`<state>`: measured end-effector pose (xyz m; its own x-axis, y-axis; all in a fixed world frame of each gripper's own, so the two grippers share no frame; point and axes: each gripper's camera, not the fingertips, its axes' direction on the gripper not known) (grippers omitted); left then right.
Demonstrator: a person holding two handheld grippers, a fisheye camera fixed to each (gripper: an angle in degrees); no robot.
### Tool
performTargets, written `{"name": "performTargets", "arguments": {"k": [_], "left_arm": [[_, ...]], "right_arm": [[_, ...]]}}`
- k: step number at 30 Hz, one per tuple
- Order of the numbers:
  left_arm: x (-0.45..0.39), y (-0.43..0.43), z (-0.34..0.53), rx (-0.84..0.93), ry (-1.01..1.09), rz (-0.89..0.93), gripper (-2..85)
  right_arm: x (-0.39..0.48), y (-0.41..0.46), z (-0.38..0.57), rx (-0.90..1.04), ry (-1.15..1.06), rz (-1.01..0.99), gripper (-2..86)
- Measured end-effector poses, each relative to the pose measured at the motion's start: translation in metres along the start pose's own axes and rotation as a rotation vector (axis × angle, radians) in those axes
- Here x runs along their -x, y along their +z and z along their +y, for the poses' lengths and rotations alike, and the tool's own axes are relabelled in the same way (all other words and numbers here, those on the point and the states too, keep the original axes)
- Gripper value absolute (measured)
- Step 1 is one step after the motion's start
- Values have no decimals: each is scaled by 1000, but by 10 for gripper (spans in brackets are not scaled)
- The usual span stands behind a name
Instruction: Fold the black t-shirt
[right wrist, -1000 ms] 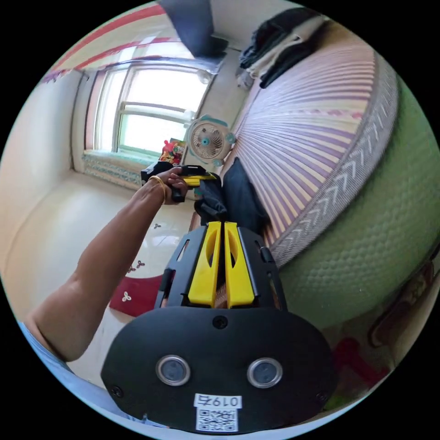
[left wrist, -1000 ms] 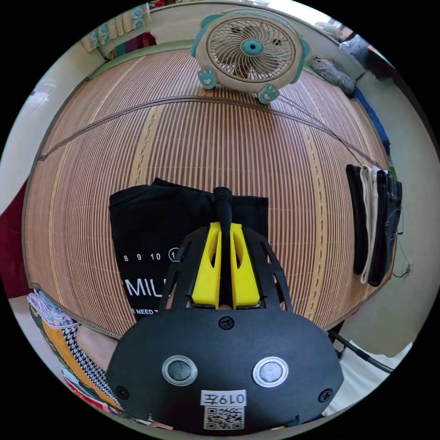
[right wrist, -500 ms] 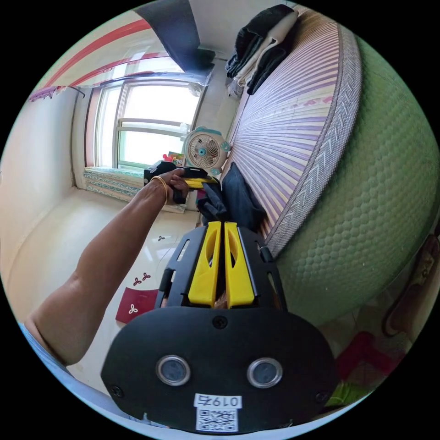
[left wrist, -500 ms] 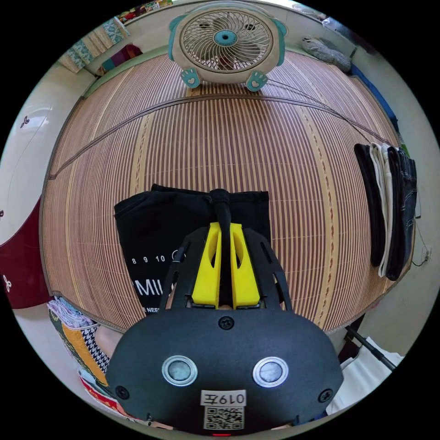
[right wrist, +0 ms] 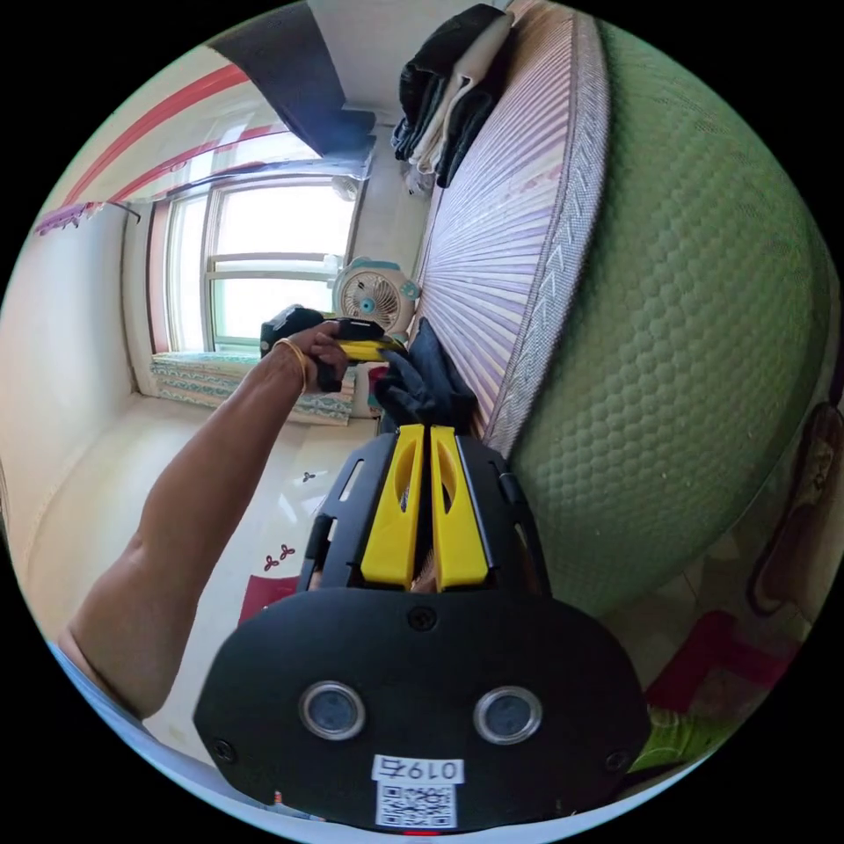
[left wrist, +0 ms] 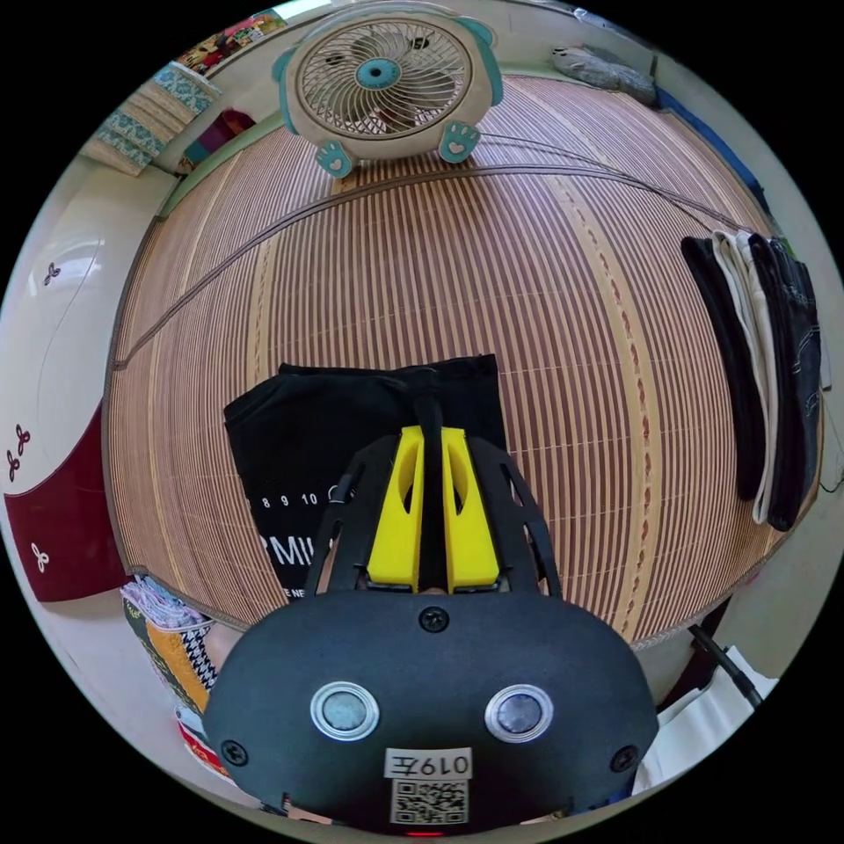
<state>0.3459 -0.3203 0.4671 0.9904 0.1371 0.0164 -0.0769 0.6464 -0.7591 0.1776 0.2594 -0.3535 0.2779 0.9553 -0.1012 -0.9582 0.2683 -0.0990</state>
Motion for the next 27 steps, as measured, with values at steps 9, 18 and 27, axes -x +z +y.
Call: {"name": "performTargets", "arguments": {"k": [9, 18, 27], "left_arm": [[17, 0, 23, 2, 34, 235, 23], [86, -28, 87, -251, 63, 547, 14], [175, -33, 292, -551, 330, 342, 13]], "right_arm": [[-11, -8, -19, 3, 71, -52, 1], [1, -15, -31, -19, 67, -26, 19], [92, -14, -43, -70, -437, 269, -5]]}}
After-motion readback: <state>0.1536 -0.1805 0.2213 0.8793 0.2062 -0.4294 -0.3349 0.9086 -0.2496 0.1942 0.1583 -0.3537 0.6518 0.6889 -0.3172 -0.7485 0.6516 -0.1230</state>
